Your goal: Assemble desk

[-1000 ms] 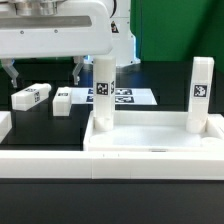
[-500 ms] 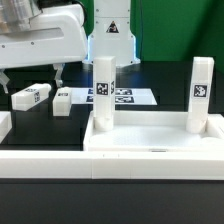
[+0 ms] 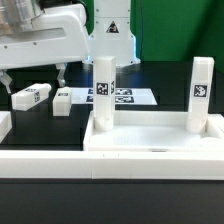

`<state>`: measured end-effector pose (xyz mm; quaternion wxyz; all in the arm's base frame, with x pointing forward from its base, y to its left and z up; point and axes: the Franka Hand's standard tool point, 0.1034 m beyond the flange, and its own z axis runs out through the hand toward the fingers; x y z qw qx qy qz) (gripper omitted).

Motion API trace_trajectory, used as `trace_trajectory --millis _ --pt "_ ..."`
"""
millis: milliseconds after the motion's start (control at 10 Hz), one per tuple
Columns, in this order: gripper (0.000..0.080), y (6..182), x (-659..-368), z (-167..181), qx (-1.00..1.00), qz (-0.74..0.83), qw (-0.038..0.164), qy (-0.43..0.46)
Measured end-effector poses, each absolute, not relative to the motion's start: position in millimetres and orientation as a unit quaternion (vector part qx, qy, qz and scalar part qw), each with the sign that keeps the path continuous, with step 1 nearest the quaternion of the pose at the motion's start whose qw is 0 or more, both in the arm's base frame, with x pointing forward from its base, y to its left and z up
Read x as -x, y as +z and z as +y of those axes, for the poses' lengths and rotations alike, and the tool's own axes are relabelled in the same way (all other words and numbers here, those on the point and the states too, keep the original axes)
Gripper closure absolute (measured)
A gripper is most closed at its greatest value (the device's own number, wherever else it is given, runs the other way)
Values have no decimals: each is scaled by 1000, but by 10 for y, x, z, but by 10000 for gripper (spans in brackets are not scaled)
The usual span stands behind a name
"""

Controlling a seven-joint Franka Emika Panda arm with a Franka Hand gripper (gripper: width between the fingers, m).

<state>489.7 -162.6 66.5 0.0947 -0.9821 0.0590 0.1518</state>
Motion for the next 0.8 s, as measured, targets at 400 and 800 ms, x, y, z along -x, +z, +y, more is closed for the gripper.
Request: trace_trajectory --millis 400,800 --pt "151 554 -4794 -1577 955 64 116 266" --pt "151 439 -4642 -1564 931 105 110 332"
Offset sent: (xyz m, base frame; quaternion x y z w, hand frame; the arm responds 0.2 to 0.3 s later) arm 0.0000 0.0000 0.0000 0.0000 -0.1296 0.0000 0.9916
